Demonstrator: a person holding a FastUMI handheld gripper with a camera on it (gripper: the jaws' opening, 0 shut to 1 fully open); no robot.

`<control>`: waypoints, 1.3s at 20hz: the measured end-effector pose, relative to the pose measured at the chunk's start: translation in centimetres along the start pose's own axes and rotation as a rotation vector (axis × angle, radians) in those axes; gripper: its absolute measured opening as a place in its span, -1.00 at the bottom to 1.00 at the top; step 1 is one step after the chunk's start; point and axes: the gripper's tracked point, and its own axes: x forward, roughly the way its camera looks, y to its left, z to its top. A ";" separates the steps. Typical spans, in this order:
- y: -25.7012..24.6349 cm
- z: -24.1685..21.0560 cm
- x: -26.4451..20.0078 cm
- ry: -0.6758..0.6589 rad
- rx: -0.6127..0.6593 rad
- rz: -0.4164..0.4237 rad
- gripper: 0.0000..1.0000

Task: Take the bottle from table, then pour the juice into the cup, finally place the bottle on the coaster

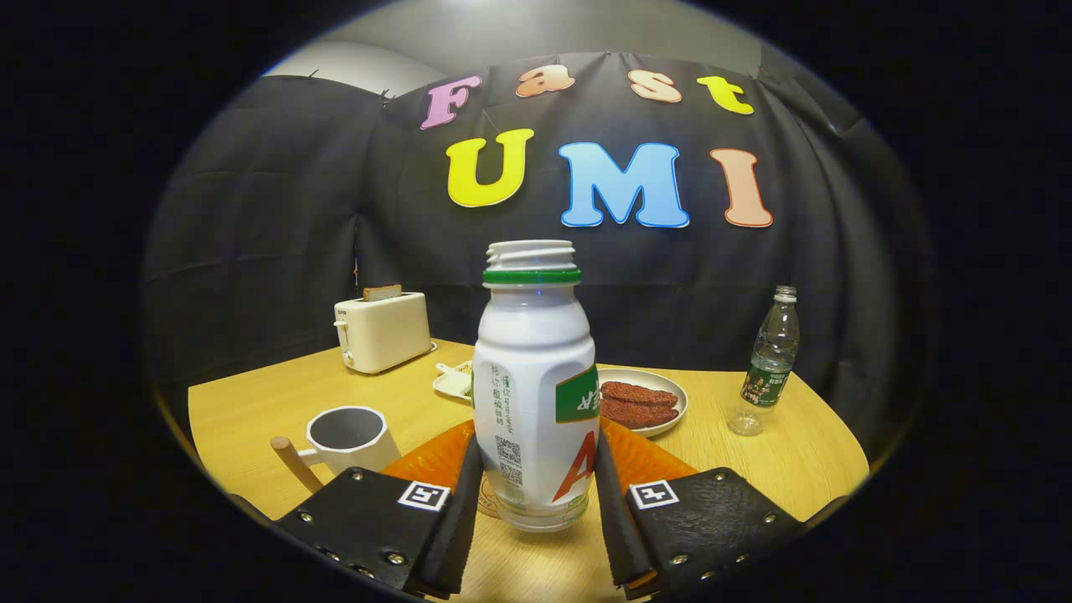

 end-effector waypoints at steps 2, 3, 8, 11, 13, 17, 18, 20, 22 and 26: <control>0.1 -0.2 0.7 -0.001 0.005 -0.001 0.27; 0.2 -0.3 1.0 0.000 0.011 0.002 0.27; 0.3 -0.9 2.5 0.000 0.031 0.005 0.27; 0.3 -1.4 3.3 0.009 0.040 0.003 0.27; 0.5 -1.7 3.7 0.009 0.060 0.009 0.27; 1.2 -2.2 4.5 0.013 0.097 0.028 0.27; 1.5 -2.4 4.7 0.012 0.104 0.035 0.27; 1.8 -2.6 5.1 0.013 0.107 0.040 0.27; 1.9 -2.9 5.6 0.019 0.104 0.040 0.27; 2.0 -3.6 6.1 0.034 0.107 0.041 0.27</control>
